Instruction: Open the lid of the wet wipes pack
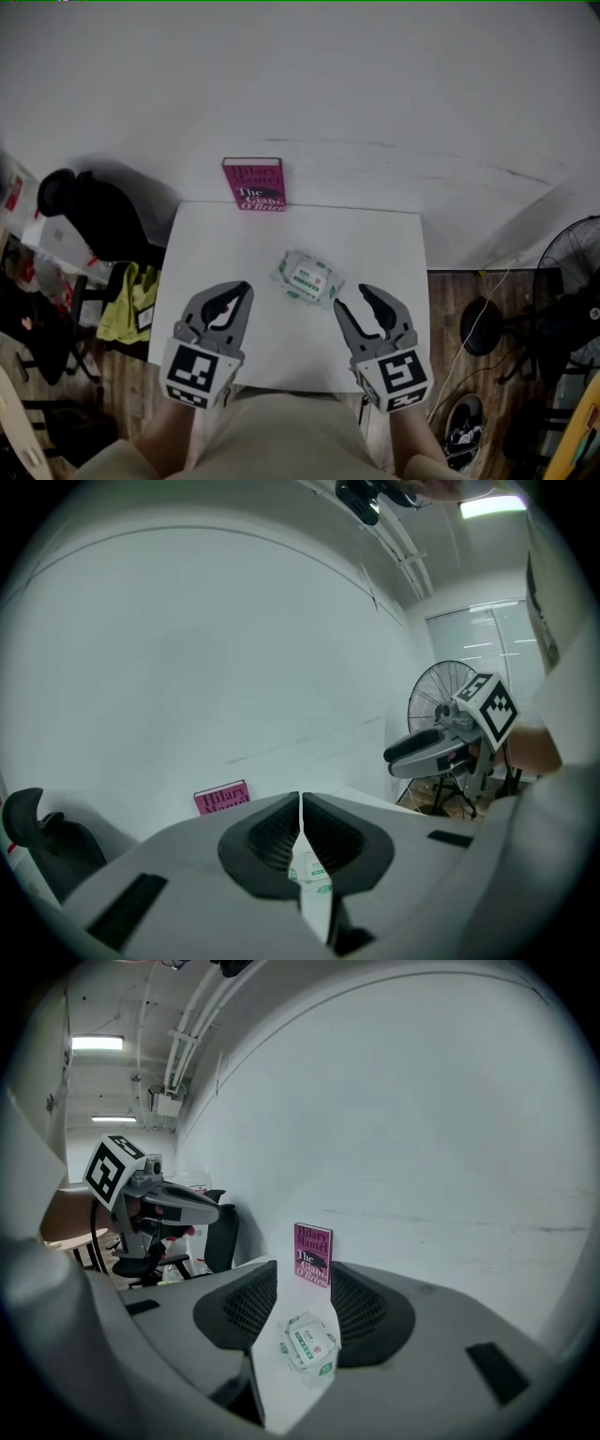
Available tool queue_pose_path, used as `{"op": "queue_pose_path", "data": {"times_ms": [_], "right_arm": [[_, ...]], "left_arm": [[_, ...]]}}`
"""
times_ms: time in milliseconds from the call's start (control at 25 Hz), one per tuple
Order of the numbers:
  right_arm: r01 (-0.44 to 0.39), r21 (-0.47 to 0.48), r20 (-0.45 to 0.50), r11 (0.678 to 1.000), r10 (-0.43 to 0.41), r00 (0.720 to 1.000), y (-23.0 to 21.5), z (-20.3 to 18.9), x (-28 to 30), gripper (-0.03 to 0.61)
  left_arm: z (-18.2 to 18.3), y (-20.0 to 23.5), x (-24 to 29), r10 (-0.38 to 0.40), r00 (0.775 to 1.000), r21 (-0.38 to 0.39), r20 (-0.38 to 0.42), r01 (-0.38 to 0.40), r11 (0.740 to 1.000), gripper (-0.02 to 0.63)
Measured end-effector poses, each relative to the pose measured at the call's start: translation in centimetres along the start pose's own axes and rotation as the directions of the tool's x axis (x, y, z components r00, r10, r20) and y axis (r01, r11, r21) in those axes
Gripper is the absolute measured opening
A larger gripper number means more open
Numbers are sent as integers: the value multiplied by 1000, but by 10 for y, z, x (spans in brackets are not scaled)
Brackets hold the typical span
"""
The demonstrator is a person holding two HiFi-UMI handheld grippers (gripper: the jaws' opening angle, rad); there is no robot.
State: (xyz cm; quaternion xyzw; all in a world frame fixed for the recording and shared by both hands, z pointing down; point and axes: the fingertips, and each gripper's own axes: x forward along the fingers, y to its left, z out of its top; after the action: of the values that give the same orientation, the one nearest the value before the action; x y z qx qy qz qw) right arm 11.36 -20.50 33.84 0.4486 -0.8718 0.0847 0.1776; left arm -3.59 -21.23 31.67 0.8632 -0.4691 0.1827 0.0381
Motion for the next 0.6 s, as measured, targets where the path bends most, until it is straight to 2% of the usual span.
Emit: {"op": "queue_pose_path", "data": {"times_ms": [120, 240, 440, 600], "right_arm": [[-3, -54, -19, 999, 2, 1000, -1, -9, 18, 183], [-18, -115, -91, 993, 8, 996, -1, -25, 37, 183], [-24, -156, -163, 988, -2, 987, -2, -44, 67, 183], [-36, -184, -223, 982, -6, 975, 1, -65, 93, 183]], "left_arm": [[-9, 7, 7, -13, 1000, 7, -12, 13, 1000, 29], [-16, 21, 15, -20, 999, 33, -27, 21, 999, 29], [-28, 28, 41, -73, 996, 35, -45, 74, 997, 29], [-58, 22, 71, -110, 989, 27, -101, 113, 993, 29]]}}
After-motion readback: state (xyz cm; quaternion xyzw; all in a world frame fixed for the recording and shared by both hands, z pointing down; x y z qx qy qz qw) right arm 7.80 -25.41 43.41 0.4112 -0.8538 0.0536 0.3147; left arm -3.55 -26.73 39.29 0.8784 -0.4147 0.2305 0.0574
